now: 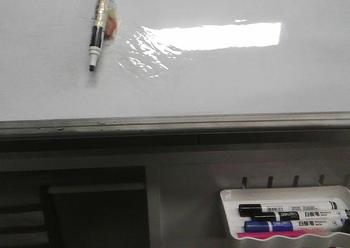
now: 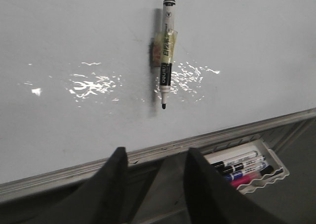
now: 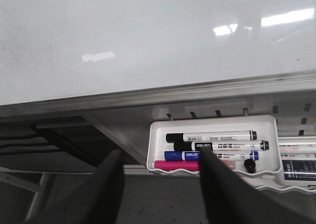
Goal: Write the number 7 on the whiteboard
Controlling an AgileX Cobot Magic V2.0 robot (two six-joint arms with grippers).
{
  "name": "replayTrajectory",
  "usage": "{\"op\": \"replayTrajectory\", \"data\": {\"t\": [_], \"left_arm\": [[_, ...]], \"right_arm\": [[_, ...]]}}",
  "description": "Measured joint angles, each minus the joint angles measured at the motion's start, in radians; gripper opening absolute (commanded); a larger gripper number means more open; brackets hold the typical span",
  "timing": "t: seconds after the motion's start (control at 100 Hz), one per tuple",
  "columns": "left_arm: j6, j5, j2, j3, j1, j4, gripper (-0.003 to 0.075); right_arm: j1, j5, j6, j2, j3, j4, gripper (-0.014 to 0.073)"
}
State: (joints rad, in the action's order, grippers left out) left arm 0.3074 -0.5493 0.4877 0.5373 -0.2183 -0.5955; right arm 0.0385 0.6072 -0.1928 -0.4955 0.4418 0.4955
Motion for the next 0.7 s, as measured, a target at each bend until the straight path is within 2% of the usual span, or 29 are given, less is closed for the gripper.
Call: {"op": "replayTrajectory", "data": {"t": [0.06,0.17,0.46,0.7], "left_arm": [[0.003,0.027,0.032,0.000,-0.011,-0.039,0.0435],[0.039,0.084,0.095,0.000,-0.033,-0.097,0.0442],[0.315,0.256,0.314,0.006,-0.148,-0.325,0.0442],[0.365,0.427,0.546,0.078,-0.273,-0.360,0.0442]], "right_arm": [[0.000,0.000,-0.001,0.000,0.000,0.000,0.0447],[0.000,0.001,-0.001,0.000,0.000,0.004,0.0447],[0.000,0.003,-0.003,0.000,0.002,0.008,0.0447],[0.000,0.003,-0.003,0.000,0.002,0.009,0.0447]]}}
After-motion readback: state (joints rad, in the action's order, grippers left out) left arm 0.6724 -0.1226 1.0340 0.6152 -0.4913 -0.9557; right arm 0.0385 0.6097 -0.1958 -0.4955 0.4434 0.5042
